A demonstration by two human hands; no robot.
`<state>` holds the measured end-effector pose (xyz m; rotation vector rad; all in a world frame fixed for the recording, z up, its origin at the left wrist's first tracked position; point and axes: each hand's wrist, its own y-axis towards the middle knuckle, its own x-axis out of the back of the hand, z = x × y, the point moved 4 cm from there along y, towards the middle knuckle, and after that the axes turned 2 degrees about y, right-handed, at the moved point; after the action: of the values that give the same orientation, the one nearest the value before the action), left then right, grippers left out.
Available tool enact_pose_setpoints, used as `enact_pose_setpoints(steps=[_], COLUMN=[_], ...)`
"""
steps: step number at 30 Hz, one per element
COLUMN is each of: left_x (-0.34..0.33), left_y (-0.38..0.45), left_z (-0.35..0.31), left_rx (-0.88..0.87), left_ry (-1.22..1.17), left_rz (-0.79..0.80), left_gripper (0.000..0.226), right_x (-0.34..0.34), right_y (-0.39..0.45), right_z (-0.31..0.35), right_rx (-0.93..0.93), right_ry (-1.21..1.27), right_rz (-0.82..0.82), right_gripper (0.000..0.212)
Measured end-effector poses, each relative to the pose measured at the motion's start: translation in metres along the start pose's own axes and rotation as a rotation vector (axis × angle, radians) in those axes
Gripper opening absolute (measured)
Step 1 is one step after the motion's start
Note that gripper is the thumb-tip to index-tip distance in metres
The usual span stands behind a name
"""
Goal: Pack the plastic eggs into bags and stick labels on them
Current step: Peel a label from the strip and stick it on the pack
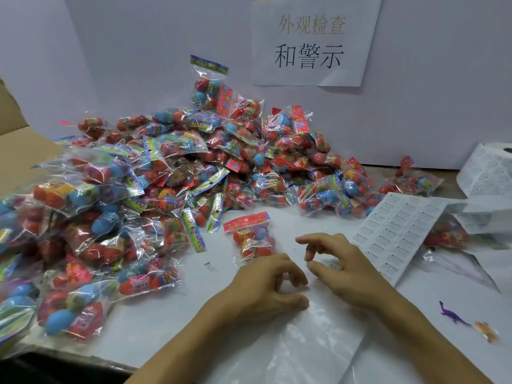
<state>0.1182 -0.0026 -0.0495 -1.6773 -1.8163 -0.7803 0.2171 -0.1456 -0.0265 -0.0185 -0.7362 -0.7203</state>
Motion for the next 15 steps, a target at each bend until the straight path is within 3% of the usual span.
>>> enact_pose_setpoints(steps=[4,7,9,15], left_x=[0.000,0.002,0.002,0.001], left_y=[0.000,-0.001,-0.001,0.001], left_z=[0.000,0.003,0.004,0.003], left_rx=[-0.017,0.008,0.011,0.025], left_ry=[-0.028,-0.063,-0.052,-0.121], left_rz=[0.022,-0.004,-0.013,-0.003], left_gripper=[0.007,0.014,0.020,0.027], right_x=[-0.002,-0.002,-0.004,0.001], right_y=[0.000,-0.003,-0.006,-0.005], right_z=[-0.005,-0.011,-0.013,-0.006], right_rx=[-0.079,-0.142,-0.156,-0.030], right_ry=[-0.183,-0.298,-0.261,0.044], right_rz=[0.234,0.361,0.365,0.167], right_gripper=[0.054,0.055,0.052,0.059])
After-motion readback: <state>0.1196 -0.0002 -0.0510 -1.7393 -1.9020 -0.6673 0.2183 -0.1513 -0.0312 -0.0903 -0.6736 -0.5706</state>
